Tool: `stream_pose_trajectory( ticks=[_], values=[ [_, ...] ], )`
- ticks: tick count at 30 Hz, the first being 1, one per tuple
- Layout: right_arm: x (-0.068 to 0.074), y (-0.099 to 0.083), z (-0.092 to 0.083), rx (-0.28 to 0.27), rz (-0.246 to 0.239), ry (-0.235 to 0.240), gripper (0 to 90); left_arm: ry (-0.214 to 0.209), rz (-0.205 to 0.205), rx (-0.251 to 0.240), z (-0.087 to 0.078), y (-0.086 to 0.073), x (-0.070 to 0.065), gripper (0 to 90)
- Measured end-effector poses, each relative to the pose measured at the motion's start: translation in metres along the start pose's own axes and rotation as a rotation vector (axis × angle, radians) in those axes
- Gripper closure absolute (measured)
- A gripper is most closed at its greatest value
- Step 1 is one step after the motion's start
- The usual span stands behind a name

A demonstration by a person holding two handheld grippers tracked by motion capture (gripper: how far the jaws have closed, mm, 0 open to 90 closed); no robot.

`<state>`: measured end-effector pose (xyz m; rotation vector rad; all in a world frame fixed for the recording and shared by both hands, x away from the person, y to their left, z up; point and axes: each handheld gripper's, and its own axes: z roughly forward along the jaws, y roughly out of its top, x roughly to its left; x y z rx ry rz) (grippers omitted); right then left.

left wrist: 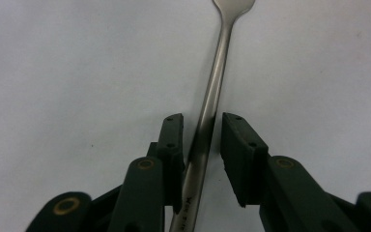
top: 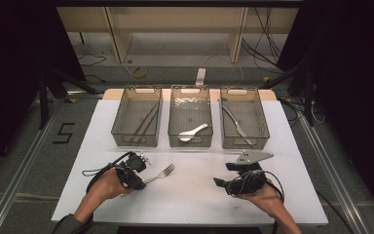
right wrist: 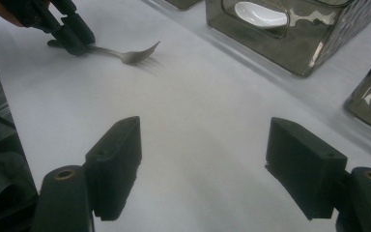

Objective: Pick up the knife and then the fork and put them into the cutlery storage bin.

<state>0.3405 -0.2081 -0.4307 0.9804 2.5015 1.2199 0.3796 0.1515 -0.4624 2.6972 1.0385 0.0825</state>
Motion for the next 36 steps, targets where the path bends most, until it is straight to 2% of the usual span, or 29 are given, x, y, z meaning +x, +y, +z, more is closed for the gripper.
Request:
stream_pose_trajectory(
  ticks=[7,10,16,21,25,29,31,34,36],
  values=[
    [0.0005,0.0001,0.001,0.007,-0.007,0.003,29.4,0.006,0.014,0.042,0.0009,0.0058,-0.0006,72.9],
    [0.0004,0.0002,0.0003,0.006,-0.006,0.001,29.4,0.005,0.034,0.053,0.001,0.0073,-0.0006,74.7],
    [0.0001,0.0001,0.0007,0.009,-0.006,0.0,29.5,0.003,0.059,0.051,0.0011,0.0074,-0.0025,80.5],
    [0.0004,0.0003,0.0005,0.009,-0.007,0.003,29.6,0.004,0.072,0.044,0.001,0.0067,-0.0031,81.6],
    [0.0013,0.0005,0.0012,0.011,-0.01,0.005,29.7,-0.01,0.073,0.038,0.0003,0.0058,-0.0008,81.9],
    [0.0026,0.0006,0.0015,0.015,-0.019,0.014,29.7,-0.046,0.067,0.031,-0.0009,0.0058,-0.0016,82.1],
    [0.0032,0.0009,0.0018,0.014,-0.019,0.017,29.7,-0.048,0.054,0.017,-0.0012,0.0069,-0.0029,82.1],
    [0.0045,0.0015,0.002,0.015,-0.023,0.02,29.7,-0.064,0.07,0.011,-0.0046,0.0085,-0.0061,82.1],
    [0.0052,0.002,0.0021,0.012,-0.027,0.023,29.7,-0.059,0.077,0.007,-0.0065,0.0099,-0.0084,82.2]
  ],
)
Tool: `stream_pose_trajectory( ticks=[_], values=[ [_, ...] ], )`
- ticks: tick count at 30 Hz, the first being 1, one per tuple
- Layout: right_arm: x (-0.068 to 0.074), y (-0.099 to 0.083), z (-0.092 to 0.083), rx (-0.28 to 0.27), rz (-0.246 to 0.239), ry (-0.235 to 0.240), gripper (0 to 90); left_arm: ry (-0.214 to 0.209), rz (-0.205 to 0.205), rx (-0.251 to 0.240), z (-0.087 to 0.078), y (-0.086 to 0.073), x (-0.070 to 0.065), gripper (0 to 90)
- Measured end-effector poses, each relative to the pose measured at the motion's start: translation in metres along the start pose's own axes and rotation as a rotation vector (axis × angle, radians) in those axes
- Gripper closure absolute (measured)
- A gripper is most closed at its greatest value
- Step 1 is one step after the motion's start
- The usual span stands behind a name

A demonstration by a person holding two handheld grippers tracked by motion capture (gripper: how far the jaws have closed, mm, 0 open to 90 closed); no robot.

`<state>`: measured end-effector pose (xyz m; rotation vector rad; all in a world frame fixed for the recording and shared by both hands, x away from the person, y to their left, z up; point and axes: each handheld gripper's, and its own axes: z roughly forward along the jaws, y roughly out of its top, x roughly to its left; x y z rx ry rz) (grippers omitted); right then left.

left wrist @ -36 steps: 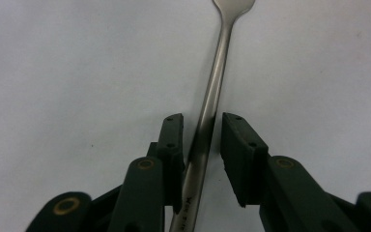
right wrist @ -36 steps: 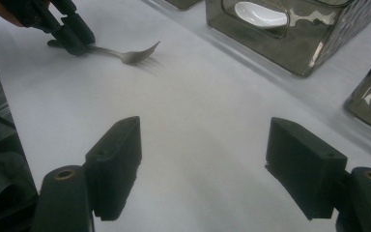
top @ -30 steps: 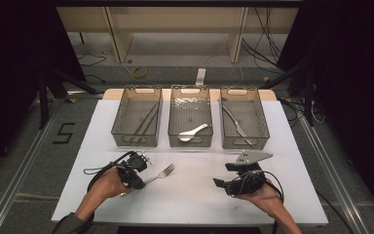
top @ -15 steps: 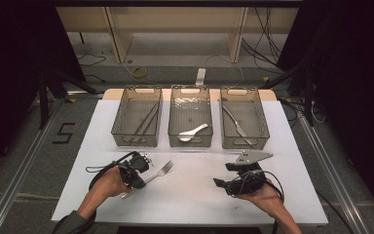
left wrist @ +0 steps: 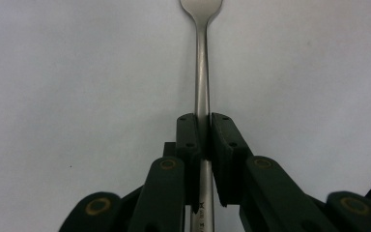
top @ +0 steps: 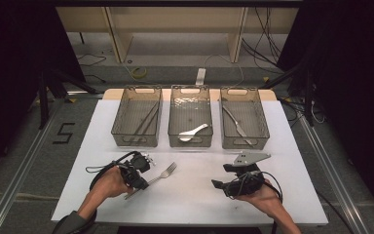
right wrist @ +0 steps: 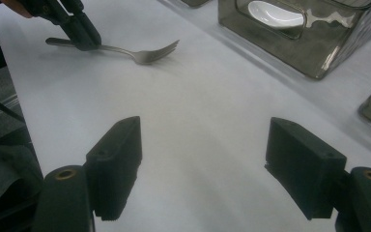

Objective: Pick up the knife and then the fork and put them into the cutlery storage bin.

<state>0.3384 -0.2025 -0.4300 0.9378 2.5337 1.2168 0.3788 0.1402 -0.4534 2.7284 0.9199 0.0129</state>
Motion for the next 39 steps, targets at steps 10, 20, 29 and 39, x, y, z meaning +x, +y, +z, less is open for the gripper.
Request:
stream_pose_trajectory(
  ticks=[10,20,29,39],
  values=[
    [0.009,0.005,0.004,-0.015,-0.042,0.012,30.3,-0.025,0.034,-0.066,-0.014,0.01,-0.013,82.3],
    [0.044,0.019,0.022,-0.032,-0.22,0.024,30.7,-0.069,0.104,-0.054,-0.017,0.033,-0.032,82.2],
    [0.065,0.022,0.047,0.04,-0.37,0.026,30.9,-0.099,0.166,-0.032,-0.013,0.051,-0.047,82.1],
    [0.07,0.021,0.058,0.075,-0.44,-0.021,33.5,-0.118,0.213,-0.022,-0.012,0.068,-0.061,82.1]
  ],
)
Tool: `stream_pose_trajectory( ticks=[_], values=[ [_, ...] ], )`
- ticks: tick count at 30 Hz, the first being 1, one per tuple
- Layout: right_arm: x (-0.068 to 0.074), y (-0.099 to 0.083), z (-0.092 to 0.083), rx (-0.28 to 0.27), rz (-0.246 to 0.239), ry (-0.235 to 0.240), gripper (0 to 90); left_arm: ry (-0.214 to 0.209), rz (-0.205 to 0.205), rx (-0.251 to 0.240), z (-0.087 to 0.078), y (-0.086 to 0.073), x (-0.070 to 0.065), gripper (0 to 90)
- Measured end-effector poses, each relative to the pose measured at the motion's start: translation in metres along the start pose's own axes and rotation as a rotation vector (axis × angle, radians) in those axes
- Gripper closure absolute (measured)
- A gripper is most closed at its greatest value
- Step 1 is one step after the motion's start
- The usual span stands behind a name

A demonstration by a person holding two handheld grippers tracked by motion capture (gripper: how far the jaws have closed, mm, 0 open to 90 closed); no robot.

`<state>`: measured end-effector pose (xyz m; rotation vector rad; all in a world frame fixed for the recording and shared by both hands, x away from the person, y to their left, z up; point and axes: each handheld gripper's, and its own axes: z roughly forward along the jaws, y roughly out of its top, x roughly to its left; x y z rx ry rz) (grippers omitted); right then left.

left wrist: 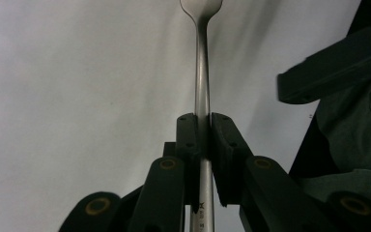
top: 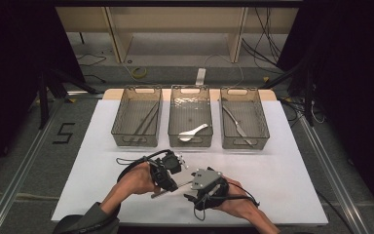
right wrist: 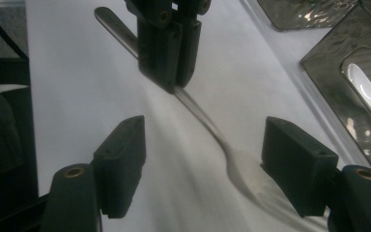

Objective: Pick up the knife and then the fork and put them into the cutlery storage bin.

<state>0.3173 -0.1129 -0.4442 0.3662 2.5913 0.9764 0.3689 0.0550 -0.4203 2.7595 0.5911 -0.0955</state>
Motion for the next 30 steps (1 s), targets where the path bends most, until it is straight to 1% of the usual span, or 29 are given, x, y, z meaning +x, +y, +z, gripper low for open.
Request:
stream_pose_trajectory(
  ticks=[1,2,7,8,10,11,13,14,16,17,18,20,23,26,29,30],
  values=[
    [0.0,0.0,0.001,0.006,-0.016,-0.009,33.6,-0.003,0.012,0.011,0.0,0.001,0.0,82.1],
    [0.001,0.001,0.001,0.011,-0.023,-0.017,33.6,-0.011,0.016,0.017,0.0,0.002,0.0,82.1],
    [0.004,0.0,0.004,0.028,-0.054,-0.034,35.0,-0.011,0.021,0.025,-0.001,0.004,0.001,82.1],
    [0.005,0.0,0.005,0.028,-0.055,-0.035,35.7,-0.013,0.024,0.026,-0.001,0.005,0.0,82.1],
    [0.005,0.0,0.006,0.032,-0.075,-0.041,37.1,-0.015,0.035,0.029,-0.001,0.006,-0.001,82.1],
    [0.005,0.0,0.006,0.036,-0.075,-0.043,37.7,-0.021,0.039,0.035,-0.001,0.007,-0.002,82.1],
    [0.006,0.001,0.007,0.042,-0.089,-0.038,38.1,-0.024,0.036,0.038,-0.001,0.008,-0.004,82.1],
    [0.007,0.001,0.008,0.047,-0.099,-0.038,38.8,-0.023,0.032,0.034,0.0,0.008,-0.004,82.1],
    [0.009,0.001,0.01,0.061,-0.123,-0.048,40.7,-0.027,0.047,0.041,0.0,0.009,-0.004,82.1],
    [0.009,0.001,0.011,0.069,-0.149,-0.052,41.8,-0.03,0.045,0.04,0.0,0.009,-0.005,82.1],
    [0.009,0.001,0.012,0.075,-0.158,-0.056,43.0,-0.037,0.044,0.038,0.0,0.01,-0.005,82.1],
    [0.012,0.001,0.014,0.072,-0.165,-0.057,46.8,-0.044,0.046,0.037,-0.001,0.01,-0.005,82.1],
    [0.013,0.0,0.015,0.084,-0.215,-0.059,54.0,-0.058,0.049,0.038,-0.001,0.011,-0.006,82.1],
    [0.015,0.0,0.016,0.087,-0.238,-0.054,61.3,-0.065,0.054,0.042,-0.002,0.012,-0.007,82.1],
    [0.018,0.0,0.017,0.088,-0.274,-0.062,69.3,-0.068,0.059,0.044,-0.001,0.012,-0.008,82.1],
    [0.018,-0.001,0.017,0.084,-0.278,-0.063,72.5,-0.071,0.062,0.048,-0.001,0.012,-0.008,82.0]
  ],
)
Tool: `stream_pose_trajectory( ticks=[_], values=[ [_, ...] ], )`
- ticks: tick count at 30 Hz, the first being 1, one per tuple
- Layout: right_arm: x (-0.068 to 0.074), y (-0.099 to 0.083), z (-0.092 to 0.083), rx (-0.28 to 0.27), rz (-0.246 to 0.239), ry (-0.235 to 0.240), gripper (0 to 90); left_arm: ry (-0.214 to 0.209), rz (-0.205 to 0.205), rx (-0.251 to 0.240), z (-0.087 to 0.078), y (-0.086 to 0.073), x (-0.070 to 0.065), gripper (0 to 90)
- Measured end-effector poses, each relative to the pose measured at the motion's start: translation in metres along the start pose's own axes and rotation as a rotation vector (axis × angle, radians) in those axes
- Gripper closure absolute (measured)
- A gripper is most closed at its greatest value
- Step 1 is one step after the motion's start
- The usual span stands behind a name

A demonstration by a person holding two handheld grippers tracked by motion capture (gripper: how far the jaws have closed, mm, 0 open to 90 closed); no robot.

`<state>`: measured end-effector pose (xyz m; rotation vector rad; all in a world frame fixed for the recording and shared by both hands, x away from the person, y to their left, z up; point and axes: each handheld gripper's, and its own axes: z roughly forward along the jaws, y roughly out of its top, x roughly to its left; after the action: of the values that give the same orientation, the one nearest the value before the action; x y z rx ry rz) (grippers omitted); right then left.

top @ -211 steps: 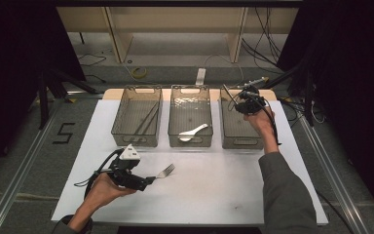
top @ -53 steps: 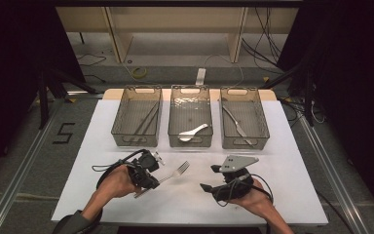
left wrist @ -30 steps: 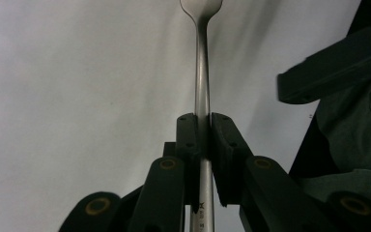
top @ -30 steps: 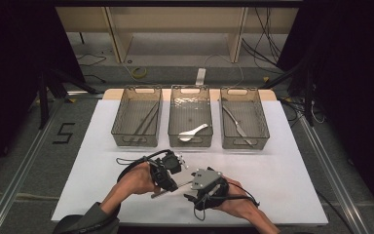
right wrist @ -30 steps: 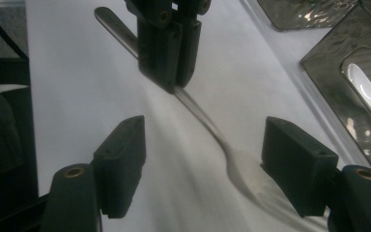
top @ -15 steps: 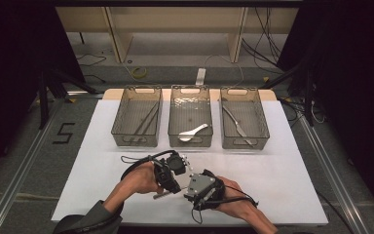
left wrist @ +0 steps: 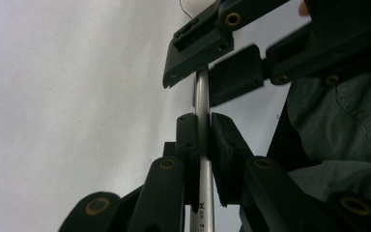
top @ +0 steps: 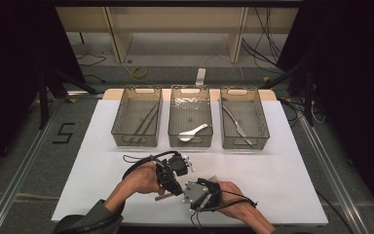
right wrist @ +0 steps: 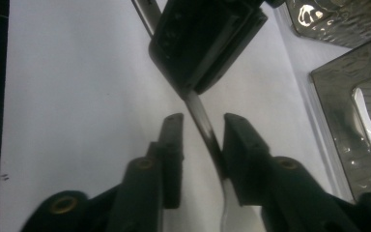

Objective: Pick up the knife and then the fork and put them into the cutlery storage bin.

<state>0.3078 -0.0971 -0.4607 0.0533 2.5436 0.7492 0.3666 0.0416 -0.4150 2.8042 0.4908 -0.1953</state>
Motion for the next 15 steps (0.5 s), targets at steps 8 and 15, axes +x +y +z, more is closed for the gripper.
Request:
stream_pose_trajectory(
  ticks=[8,15],
  values=[
    [0.0026,-0.001,-0.0006,0.031,-0.127,-0.007,87.8,-0.005,0.009,-0.041,-0.0026,0.0003,0.0005,83.2],
    [-0.0023,-0.0047,-0.0037,0.034,-0.111,0.012,88.3,0.005,-0.01,-0.098,-0.0053,-0.0007,0.0031,74.9]
  ],
)
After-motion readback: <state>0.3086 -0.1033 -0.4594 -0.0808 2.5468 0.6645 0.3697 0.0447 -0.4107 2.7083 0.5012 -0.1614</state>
